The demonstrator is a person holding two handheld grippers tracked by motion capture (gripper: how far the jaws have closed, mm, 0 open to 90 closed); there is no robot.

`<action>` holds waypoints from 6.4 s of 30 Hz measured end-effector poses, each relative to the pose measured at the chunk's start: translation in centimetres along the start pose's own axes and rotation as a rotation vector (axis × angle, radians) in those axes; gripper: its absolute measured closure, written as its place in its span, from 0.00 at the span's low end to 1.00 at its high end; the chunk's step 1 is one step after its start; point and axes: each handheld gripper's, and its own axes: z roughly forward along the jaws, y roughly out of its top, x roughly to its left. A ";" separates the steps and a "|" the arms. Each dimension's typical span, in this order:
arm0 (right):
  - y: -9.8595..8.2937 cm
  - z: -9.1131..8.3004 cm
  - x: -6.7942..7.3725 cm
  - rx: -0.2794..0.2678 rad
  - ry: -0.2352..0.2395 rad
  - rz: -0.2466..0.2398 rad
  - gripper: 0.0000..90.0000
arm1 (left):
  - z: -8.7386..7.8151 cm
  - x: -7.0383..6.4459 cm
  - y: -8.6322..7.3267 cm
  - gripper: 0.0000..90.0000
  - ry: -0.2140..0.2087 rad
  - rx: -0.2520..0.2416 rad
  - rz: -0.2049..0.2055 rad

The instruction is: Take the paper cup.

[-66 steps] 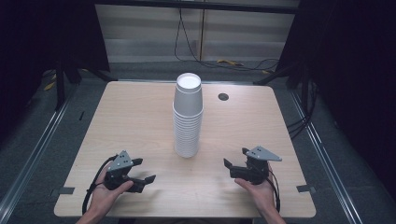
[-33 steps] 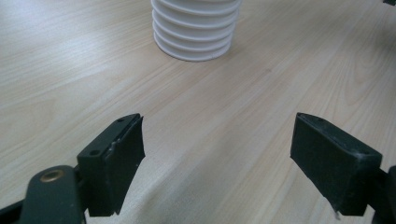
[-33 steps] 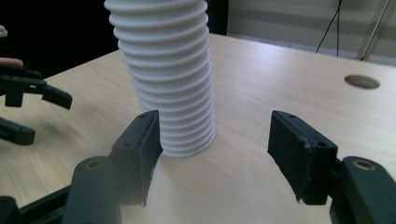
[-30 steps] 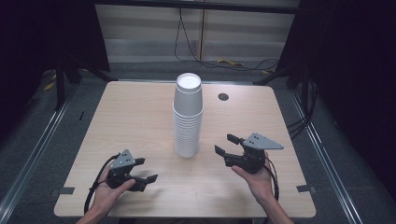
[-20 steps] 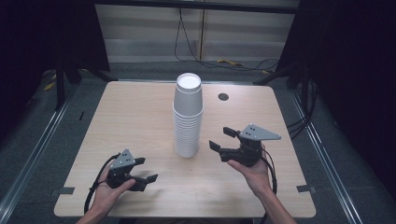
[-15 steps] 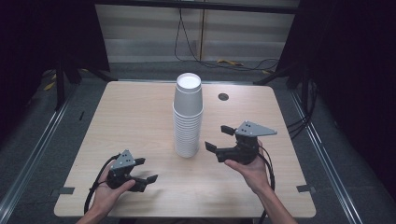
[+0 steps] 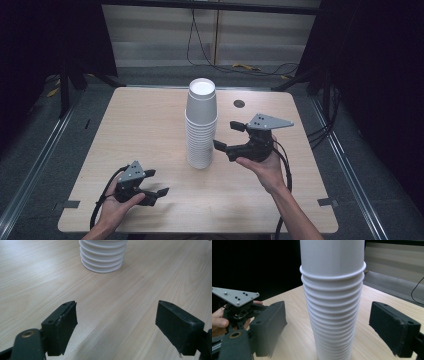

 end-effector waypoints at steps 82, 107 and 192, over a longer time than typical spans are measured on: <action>11.9 6.2 -1.3 0.211 0.094 -0.138 0.22 | 0.3 0.1 -0.1 0.19 -0.023 0.022 0.000; 12.7 5.3 -1.2 0.127 0.088 -0.118 0.23 | 0.2 0.1 -0.1 0.19 -0.025 0.023 0.005; 12.3 -2.5 -2.8 -0.320 0.059 0.011 0.24 | 0.1 0.1 0.2 0.20 -0.019 -0.054 0.002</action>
